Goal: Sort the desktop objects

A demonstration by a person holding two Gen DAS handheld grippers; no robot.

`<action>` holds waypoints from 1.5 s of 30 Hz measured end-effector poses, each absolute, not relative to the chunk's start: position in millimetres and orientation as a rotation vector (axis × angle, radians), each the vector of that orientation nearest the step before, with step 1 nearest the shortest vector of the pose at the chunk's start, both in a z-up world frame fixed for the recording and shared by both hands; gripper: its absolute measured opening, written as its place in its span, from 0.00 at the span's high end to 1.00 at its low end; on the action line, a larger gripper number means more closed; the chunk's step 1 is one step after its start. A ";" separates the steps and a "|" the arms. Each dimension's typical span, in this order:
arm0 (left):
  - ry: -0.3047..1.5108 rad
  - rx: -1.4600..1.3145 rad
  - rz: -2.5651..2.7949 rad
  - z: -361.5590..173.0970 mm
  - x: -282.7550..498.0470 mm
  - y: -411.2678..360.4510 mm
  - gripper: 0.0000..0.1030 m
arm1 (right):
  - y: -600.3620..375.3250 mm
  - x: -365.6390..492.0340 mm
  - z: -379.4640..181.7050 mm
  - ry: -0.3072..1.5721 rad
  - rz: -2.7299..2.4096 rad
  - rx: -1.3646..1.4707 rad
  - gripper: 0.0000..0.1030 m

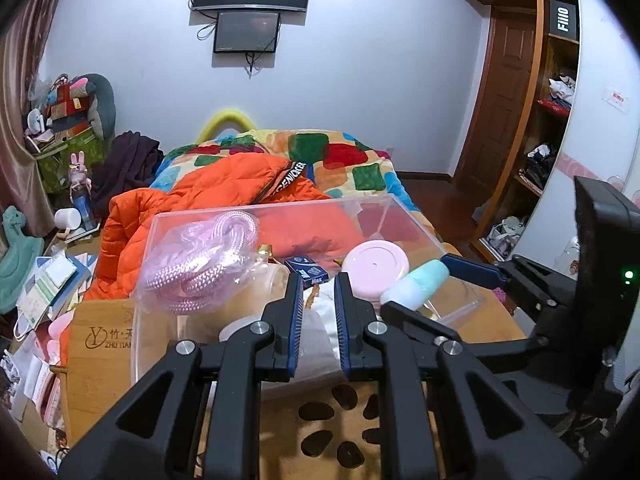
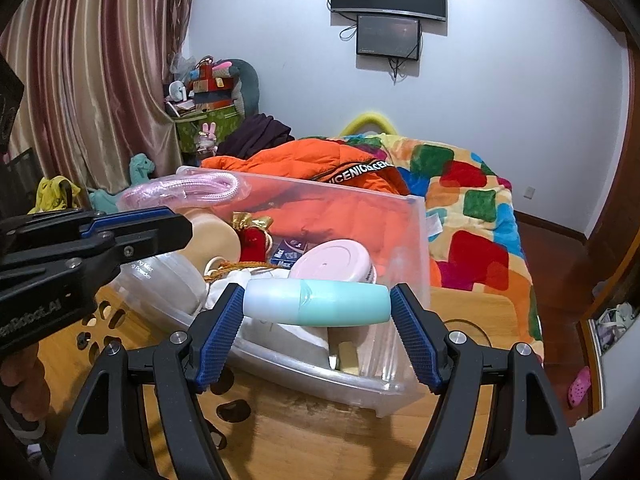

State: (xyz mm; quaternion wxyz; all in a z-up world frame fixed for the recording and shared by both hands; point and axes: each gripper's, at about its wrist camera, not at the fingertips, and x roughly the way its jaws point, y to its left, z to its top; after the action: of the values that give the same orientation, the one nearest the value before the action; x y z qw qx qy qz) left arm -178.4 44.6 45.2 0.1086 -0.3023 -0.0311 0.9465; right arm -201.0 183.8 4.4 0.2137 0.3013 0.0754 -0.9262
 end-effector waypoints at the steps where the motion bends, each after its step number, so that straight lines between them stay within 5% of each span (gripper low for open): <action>1: -0.088 -0.888 2.784 45.5 -178.4 44.0 0.86 | 182.8 -200.9 3.9 0.210 -2.567 0.837 0.31; 14: -0.056 -0.919 2.765 42.7 -160.2 50.2 0.85 | 177.2 -175.7 11.3 0.258 -2.583 0.829 0.26; 29: -0.003 -0.975 2.734 24.2 -104.7 54.2 0.45 | 196.9 -100.1 -1.7 0.265 -2.559 0.880 0.26; 40: -0.045 -1.137 2.660 -18.6 -63.9 53.1 0.40 | 199.6 -45.8 -45.7 0.192 -2.452 1.005 0.26; 42: -0.058 -1.154 2.650 -24.0 -57.9 52.2 0.40 | 195.0 -38.7 -51.1 0.209 -2.444 1.008 0.28; 45: -0.078 -1.168 2.643 -29.0 -51.2 50.8 0.40 | 187.8 -31.9 -58.5 0.223 -2.419 1.013 0.45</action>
State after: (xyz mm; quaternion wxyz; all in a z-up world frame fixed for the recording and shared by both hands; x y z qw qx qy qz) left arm -51.2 50.8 -29.0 0.1252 -0.4008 -0.0266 0.9072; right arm -31.9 187.8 -58.5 0.2523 0.3723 0.0821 -0.8894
